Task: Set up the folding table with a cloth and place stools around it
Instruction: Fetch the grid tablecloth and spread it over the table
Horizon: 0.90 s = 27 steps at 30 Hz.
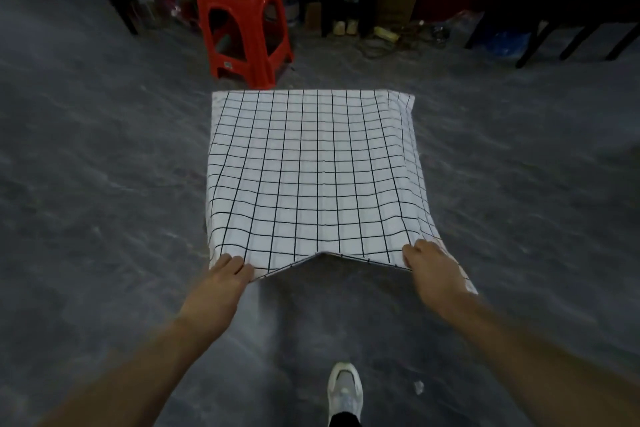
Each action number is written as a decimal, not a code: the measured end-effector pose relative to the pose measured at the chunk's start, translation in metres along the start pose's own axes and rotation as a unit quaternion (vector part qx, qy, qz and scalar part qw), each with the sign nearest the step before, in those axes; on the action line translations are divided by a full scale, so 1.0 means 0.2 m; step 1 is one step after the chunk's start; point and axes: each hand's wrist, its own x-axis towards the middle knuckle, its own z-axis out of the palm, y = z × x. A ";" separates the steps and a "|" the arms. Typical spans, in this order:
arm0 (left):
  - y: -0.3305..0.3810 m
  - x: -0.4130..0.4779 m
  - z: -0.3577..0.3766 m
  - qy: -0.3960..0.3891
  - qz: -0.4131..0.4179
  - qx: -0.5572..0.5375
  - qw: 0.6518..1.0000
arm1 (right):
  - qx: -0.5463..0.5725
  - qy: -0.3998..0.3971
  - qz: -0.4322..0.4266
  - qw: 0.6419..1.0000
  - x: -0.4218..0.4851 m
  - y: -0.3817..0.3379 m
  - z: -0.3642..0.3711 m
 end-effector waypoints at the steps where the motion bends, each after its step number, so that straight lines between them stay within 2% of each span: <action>1: 0.00 -0.01 0.05 -0.004 -0.007 0.000 1.000 | -0.010 0.000 0.006 1.000 0.00 0.00 0.05; 4: -0.01 -0.05 0.19 -0.031 -0.038 0.003 0.999 | -0.040 -0.016 0.030 0.999 0.03 0.01 0.18; 6: -0.02 -0.05 0.25 -0.068 -0.058 0.007 0.996 | -0.057 -0.056 0.035 0.996 0.04 0.00 0.24; 9: -0.01 -0.03 0.28 -0.126 -0.068 0.026 0.989 | -0.030 -0.081 0.028 0.996 0.07 -0.04 0.29; 13: -0.01 0.02 0.25 -0.097 -0.071 0.022 0.992 | 0.016 -0.012 0.002 1.000 0.13 -0.15 0.24; 17: -0.04 0.12 0.19 -0.086 -0.090 0.017 0.992 | 0.064 0.023 -0.022 0.997 0.23 -0.22 0.17; 27: -0.08 0.42 0.17 -0.075 -0.129 -0.004 0.989 | 0.124 0.033 -0.059 0.990 0.52 -0.21 0.12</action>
